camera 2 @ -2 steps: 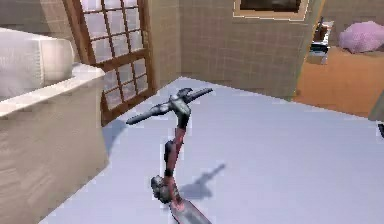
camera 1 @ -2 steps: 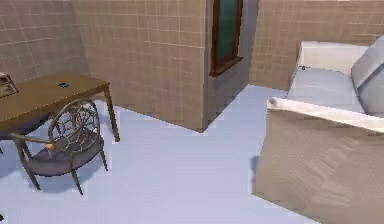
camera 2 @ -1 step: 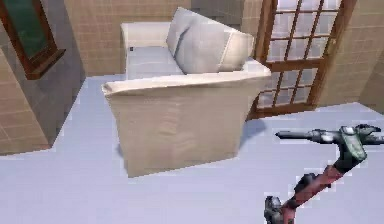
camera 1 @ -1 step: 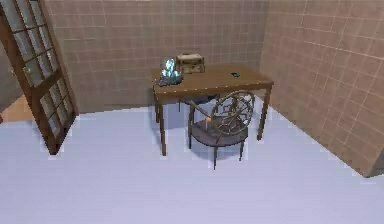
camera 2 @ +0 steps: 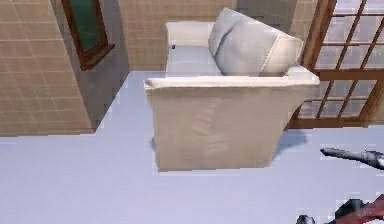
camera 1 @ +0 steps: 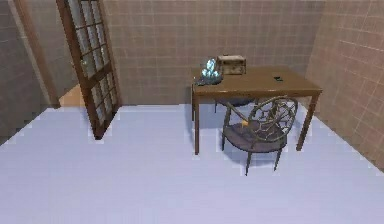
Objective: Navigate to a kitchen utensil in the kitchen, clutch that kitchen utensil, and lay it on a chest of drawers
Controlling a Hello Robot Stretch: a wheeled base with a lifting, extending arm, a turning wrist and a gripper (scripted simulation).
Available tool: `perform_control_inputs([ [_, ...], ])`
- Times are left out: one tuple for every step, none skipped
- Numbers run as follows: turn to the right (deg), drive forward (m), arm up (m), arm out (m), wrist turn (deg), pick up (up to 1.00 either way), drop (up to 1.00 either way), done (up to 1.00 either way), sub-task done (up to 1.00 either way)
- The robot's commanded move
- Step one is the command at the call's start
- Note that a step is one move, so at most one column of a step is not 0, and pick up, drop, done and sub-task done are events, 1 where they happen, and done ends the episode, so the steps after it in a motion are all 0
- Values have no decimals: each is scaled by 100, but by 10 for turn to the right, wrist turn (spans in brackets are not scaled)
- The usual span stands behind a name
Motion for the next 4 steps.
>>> perform_control_inputs([
  [-30,0,0,0,0,0,0,0,0],
  [0,5,0,0,0,0,0,0,0],
  [-450,0,0,0,0,0,0,0,0],
  [-420,0,0,0,0,0,0,0,0],
])
